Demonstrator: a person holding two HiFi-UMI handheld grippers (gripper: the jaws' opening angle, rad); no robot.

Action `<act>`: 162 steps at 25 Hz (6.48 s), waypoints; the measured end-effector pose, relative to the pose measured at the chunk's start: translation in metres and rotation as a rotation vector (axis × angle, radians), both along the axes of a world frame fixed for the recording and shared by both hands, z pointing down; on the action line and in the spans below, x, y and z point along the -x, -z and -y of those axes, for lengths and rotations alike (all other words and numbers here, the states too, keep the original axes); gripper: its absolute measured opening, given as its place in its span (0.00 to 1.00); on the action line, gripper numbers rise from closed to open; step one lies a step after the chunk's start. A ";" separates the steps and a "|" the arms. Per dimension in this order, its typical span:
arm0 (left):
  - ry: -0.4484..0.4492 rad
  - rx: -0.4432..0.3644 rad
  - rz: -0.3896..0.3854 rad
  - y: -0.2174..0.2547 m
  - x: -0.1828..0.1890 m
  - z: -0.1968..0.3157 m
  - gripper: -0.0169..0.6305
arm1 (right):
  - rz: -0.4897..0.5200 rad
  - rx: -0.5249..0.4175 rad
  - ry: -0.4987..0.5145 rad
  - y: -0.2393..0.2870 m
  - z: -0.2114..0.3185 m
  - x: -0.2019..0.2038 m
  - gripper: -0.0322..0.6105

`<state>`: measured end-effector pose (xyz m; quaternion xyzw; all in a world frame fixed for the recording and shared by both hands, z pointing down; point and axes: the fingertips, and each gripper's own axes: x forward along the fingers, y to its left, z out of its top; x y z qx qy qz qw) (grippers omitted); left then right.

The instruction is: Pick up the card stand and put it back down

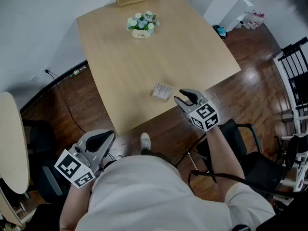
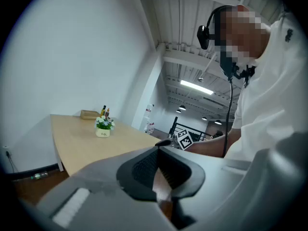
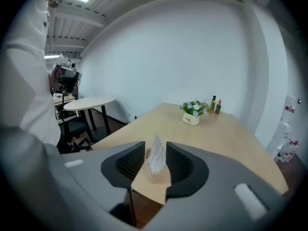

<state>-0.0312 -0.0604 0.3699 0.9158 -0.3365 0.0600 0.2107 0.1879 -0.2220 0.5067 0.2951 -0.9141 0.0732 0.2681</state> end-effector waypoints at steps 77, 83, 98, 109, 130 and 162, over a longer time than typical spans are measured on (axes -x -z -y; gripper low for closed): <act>-0.113 -0.045 -0.080 -0.016 0.132 -0.133 0.03 | 0.103 -0.046 0.093 0.108 -0.219 0.178 0.08; -0.137 -0.047 -0.085 -0.023 0.152 -0.161 0.03 | 0.118 -0.040 0.113 0.115 -0.281 0.211 0.08; -0.154 -0.063 -0.081 -0.023 0.164 -0.190 0.03 | 0.121 -0.022 0.122 0.136 -0.343 0.229 0.08; -0.167 -0.049 -0.052 -0.026 0.148 -0.190 0.03 | 0.120 -0.021 0.116 0.133 -0.339 0.207 0.08; -0.090 -0.076 0.015 -0.012 0.054 -0.068 0.03 | 0.084 -0.058 0.135 0.125 -0.132 0.075 0.08; 0.065 0.043 0.081 -0.031 -0.006 0.054 0.03 | 0.114 0.122 0.197 -0.001 0.055 0.023 0.08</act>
